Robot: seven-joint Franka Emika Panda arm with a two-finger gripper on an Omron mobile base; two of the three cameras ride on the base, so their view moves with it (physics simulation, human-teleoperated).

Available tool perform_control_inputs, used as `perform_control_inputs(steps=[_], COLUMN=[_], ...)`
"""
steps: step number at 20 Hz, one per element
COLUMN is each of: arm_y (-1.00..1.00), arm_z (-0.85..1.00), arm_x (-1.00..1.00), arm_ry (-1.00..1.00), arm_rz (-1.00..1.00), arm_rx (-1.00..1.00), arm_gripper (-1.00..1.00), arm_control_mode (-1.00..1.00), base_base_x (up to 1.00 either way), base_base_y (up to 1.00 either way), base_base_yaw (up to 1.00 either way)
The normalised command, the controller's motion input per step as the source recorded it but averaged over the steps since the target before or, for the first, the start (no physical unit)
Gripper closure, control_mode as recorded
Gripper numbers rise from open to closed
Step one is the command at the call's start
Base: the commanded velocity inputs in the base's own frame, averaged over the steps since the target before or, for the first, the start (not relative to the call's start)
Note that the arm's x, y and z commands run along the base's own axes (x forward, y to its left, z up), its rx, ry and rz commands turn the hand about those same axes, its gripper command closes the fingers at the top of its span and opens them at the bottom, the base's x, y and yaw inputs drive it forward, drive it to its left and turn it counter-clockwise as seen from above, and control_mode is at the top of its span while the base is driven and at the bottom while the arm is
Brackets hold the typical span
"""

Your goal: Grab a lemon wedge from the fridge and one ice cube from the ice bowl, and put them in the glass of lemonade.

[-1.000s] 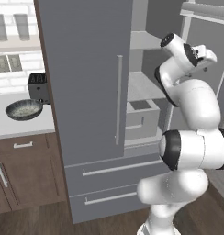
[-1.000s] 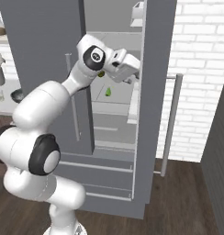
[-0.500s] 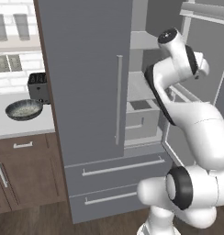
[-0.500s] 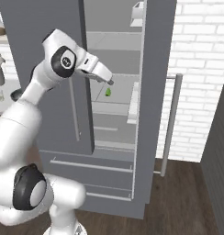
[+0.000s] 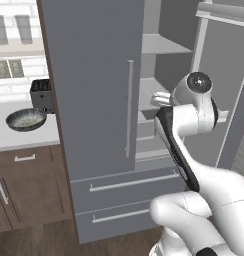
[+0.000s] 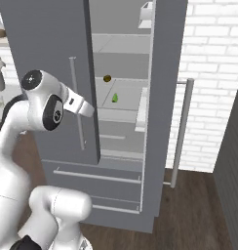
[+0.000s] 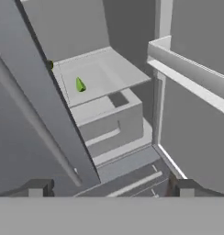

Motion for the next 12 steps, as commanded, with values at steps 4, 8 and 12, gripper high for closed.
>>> perform_control_inputs(steps=[4, 8, 12], arm_y=[0.73, 0.69, 0.39], arm_z=[0.48, 0.1, 0.0], arm_x=[0.03, 0.23, 0.48], arm_ry=[0.0, -0.08, 0.03], arm_rz=[0.23, 0.12, 0.18], arm_rx=[-0.03, 0.0, -0.01], arm_gripper=[-1.0, -1.0, -1.0], arm_control_mode=[-1.0, -1.0, -1.0], base_base_x=[0.0, 0.0, 0.0], base_base_y=[0.0, 0.0, 0.0], base_base_yaw=[0.0, 0.0, 0.0])
